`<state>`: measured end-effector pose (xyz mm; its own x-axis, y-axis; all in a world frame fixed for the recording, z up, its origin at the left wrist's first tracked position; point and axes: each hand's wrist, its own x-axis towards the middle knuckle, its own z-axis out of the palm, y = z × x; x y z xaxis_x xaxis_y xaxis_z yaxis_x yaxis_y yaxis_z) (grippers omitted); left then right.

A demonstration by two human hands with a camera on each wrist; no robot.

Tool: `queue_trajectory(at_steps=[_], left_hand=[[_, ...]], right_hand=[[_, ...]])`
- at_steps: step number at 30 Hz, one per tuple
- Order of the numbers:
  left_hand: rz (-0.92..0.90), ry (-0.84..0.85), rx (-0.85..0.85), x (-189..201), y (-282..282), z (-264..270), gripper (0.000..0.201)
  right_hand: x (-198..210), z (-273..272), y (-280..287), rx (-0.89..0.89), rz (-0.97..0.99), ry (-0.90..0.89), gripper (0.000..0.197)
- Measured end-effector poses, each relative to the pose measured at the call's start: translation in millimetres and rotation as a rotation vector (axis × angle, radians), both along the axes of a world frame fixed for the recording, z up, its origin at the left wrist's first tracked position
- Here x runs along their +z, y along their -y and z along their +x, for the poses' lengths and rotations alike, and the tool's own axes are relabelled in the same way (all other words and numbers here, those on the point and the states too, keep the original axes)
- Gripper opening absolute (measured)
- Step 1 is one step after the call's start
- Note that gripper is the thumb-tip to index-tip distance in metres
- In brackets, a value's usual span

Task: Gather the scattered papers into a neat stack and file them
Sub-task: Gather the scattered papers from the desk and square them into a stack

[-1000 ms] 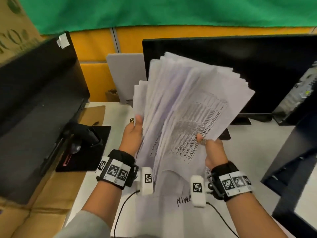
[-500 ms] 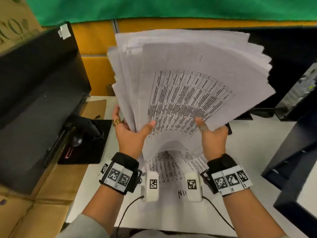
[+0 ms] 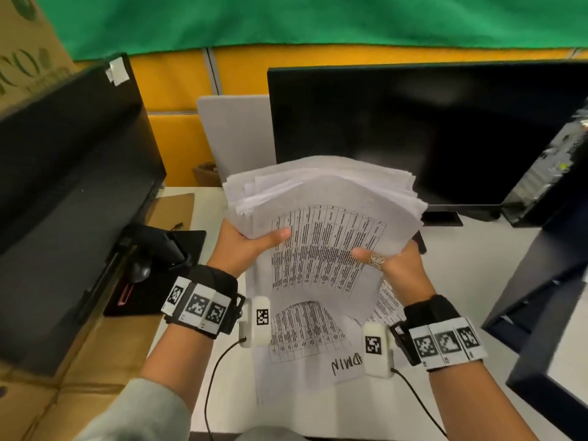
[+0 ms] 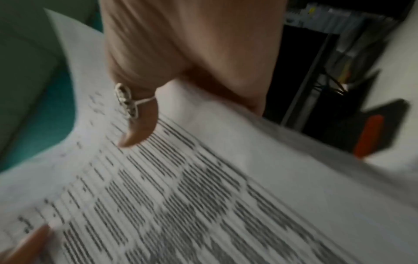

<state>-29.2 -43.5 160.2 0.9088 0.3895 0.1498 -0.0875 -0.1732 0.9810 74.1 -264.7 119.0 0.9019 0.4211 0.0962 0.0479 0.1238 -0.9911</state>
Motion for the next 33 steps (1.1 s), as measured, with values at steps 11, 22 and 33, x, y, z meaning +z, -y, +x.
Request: queue_trajectory(at_steps=[11, 22, 33], left_hand=[[-0.006, 0.193, -0.005, 31.5, 4.5, 8.2, 0.085], [-0.116, 0.36, 0.534, 32.0, 16.3, 10.7, 0.013], [0.018, 0.298, 0.601, 36.8, 20.9, 18.5, 0.022]], right_hand=[[75.2, -11.2, -25.2, -0.485, 0.116, 0.315, 0.031], [72.3, 13.5, -13.4, -0.322, 0.003, 0.186, 0.022], [70.9, 14.5, -12.2, -0.201, 0.094, 0.222, 0.016]])
